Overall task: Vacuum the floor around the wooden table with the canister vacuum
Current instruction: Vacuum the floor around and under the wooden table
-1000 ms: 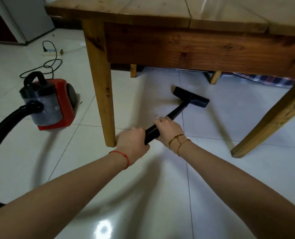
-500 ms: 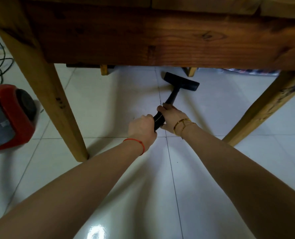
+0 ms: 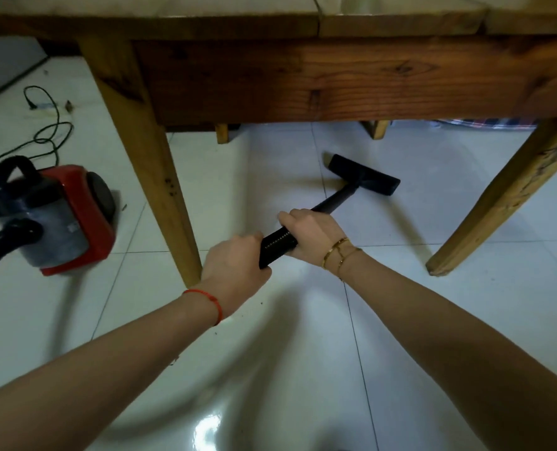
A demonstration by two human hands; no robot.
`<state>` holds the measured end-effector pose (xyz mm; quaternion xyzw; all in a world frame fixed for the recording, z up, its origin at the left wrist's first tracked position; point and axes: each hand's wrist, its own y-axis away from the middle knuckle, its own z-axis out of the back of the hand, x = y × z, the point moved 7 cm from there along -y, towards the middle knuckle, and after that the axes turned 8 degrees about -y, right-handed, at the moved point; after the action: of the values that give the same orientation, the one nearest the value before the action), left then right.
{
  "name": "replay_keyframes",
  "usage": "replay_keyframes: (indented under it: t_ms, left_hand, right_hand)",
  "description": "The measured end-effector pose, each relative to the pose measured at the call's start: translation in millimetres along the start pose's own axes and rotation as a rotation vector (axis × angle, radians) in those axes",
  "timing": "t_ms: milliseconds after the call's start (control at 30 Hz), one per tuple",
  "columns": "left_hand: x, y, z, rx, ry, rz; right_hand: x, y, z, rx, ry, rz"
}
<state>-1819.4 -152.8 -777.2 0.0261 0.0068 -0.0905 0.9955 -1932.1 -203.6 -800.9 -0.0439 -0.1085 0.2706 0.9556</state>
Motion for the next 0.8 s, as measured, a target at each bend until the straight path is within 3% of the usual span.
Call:
replay_keyframes:
  t_ms: [233,433,800]
  left_hand:
    - [42.1,53.6,25.3,-0.056,-0.091,0.017]
    - [58.9,69.3,38.9,-0.078,-0.151,0.047]
    - [-5.9,30.1,13.9,-0.002,-0.07,-0.047]
  right_hand:
    - [71.5,11.8,13.7,-0.023,0.035,0.06]
    - [95.2,11.1,20.2,-0.01,0.009,0.009]
    - [23.1,45.4,13.2,0.044,0.06,-0.293]
